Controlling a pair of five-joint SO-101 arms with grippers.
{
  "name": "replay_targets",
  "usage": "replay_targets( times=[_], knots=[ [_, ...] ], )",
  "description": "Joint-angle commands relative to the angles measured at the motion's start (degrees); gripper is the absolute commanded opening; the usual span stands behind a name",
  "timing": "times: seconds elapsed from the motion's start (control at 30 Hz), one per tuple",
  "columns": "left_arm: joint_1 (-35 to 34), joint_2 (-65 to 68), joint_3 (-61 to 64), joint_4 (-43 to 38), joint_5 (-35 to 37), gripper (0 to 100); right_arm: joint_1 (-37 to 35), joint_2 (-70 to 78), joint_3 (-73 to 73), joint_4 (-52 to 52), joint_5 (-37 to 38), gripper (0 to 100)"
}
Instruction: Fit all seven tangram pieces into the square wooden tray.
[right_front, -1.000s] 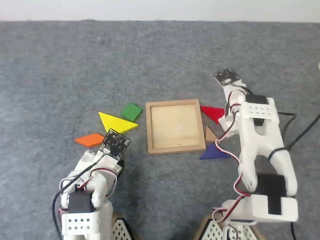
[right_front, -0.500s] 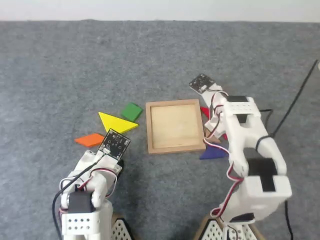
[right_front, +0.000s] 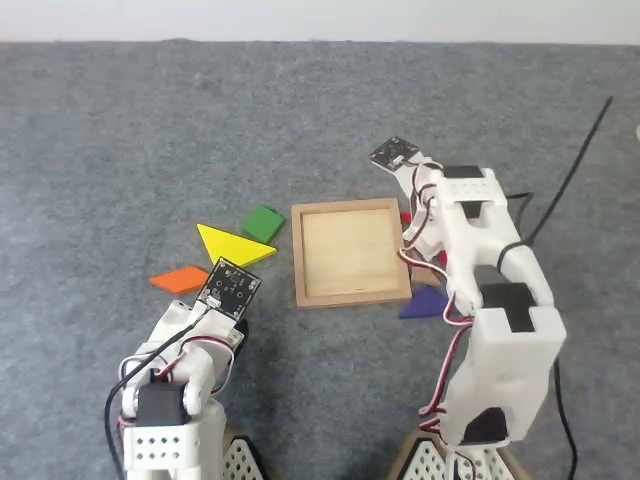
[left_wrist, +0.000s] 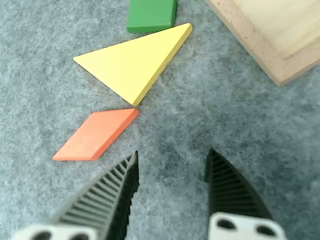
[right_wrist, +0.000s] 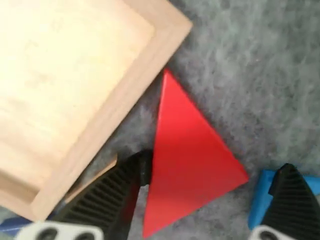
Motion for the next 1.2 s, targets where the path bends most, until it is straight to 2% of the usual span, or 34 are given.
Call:
replay_targets(
  times=[0.0, 0.23, 0.43, 0.73, 1.0, 1.17],
  knots=[
    [0.00, -0.35, -0.31, 0.26, 0.35, 21, -1.01, 0.04, -1.41, 4.09, 0.18, 37.5],
    [0.00, -0.35, -0.31, 0.26, 0.35, 21, -1.36, 0.48, -1.41, 7.52, -1.85, 37.5],
    [0.00, -0.35, -0.31, 0.26, 0.35, 21, -2.07, 0.13, -1.58, 2.86, -2.29, 37.5],
    [0.00, -0.35, -0.31, 0.26, 0.35, 21, -4.62, 0.22, -1.58, 1.27, -2.20, 36.7],
    [0.00, -0.35, -0.31, 0.26, 0.35, 21, -4.18, 0.40, -1.49, 3.91, -2.29, 11.8],
    [0.00, -0.35, -0.31, 0.26, 0.35, 21, -4.18, 0.22, -1.41, 3.82, -2.29, 4.4]
  ],
)
